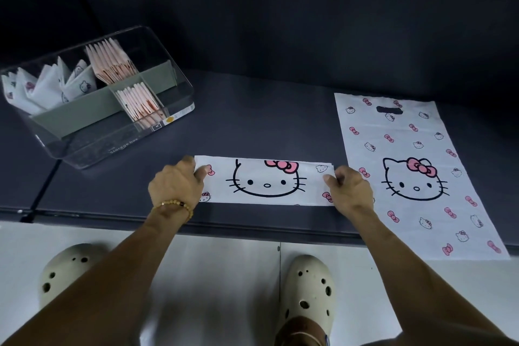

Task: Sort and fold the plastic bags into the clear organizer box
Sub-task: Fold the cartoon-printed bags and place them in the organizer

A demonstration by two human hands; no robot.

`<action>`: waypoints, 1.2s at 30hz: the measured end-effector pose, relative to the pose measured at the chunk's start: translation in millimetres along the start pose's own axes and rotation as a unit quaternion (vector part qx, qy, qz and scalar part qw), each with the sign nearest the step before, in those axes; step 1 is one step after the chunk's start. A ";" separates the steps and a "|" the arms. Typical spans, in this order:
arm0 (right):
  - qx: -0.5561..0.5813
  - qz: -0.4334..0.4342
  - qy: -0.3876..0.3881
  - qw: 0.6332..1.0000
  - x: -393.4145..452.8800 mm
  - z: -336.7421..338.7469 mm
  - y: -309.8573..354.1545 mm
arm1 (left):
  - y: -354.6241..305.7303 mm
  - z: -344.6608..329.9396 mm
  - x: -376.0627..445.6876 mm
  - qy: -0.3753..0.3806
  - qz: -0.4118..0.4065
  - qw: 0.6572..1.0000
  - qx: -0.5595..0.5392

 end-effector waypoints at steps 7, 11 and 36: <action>-0.027 0.008 -0.016 0.999 -2.0 -2.8 5.8 | -22.2 -2.0 -9.3 0.008 -0.301 0.954 0.014; -0.020 0.016 -0.011 1.000 -0.2 0.2 5.2 | -11.8 -17.9 -14.8 0.114 -0.387 0.914 0.040; -0.275 0.388 0.034 0.879 -26.6 -53.2 56.8 | -9.1 -21.4 -18.1 0.124 -0.366 0.916 0.109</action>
Point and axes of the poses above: each hand's wrist, its own x-axis towards the middle knuckle, its own z-axis out of the back of the hand, y = z × x, the point moved 3 cm from there along x, towards the middle knuckle, and after that the axes turned 6 degrees about -x, right-handed, at the moved point
